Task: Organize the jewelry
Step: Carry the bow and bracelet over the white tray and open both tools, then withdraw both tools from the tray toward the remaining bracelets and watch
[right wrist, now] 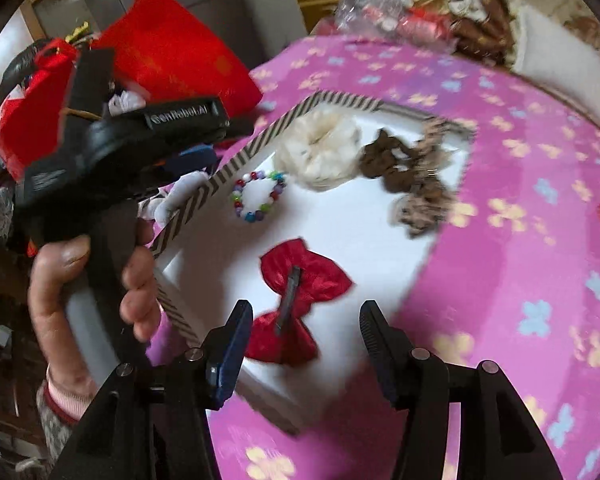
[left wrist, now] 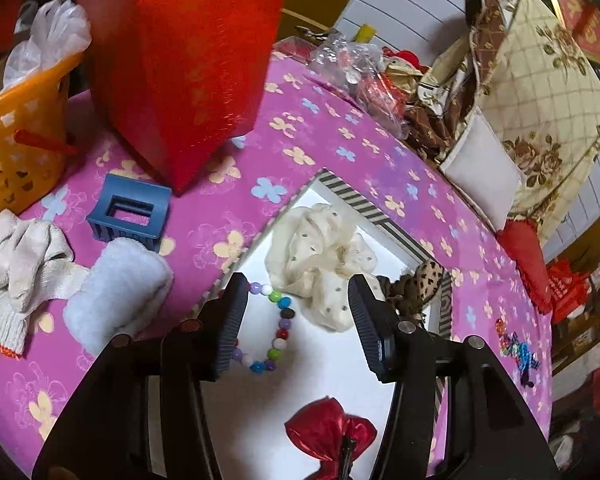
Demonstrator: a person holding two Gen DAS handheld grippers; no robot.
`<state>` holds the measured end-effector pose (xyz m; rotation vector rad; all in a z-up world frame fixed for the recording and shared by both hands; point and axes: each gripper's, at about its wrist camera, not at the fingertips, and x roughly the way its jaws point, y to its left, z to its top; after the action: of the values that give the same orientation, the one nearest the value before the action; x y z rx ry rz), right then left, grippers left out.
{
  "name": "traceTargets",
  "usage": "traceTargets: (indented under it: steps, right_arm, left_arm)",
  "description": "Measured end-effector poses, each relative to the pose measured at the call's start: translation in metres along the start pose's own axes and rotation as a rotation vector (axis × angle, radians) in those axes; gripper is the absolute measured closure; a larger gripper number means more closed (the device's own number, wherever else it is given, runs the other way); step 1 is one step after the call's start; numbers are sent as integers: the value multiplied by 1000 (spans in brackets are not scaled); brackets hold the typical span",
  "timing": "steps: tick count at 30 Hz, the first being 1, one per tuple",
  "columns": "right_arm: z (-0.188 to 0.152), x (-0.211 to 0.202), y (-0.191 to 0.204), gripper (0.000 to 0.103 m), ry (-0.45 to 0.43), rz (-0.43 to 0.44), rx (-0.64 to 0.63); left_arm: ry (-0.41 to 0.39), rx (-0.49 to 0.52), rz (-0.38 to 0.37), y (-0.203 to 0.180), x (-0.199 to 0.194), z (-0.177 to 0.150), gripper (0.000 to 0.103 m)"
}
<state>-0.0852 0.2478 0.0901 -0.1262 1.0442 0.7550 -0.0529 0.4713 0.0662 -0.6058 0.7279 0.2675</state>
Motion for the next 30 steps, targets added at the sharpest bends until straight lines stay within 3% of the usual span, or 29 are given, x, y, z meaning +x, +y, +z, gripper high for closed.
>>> traceTargets:
  steps: [5,14,17,22,25,27,30]
  right_arm:
    - [-36,-38,-32,49,-37,-66,66]
    - [-131,-125,-134,49,-92,-215,401]
    - [-161,-139,-160,49,-68,-296,451]
    - [-191,-174,-180,49,-88,-336,467]
    - [-198,-190,-187,49,-113,-348,485]
    - [-183,-202,-186,49,-143,-322,503]
    - [-151,-223,-162,49,-258,-294,406]
  left_arm:
    - [1,53,0,-17,0,-10,51]
    - [39,142,-66,-65,-2,-34,51]
    - [11,196,-51,-90,-10,-48,51]
    - [-33,294,-82,-134,-30,-75,51]
    - [-77,366,-87,-159,-40,-97,51]
    - [-91,403,-94,-174,-42,-111,50]
    - [-75,441,-108,-187,-38,-124,50]
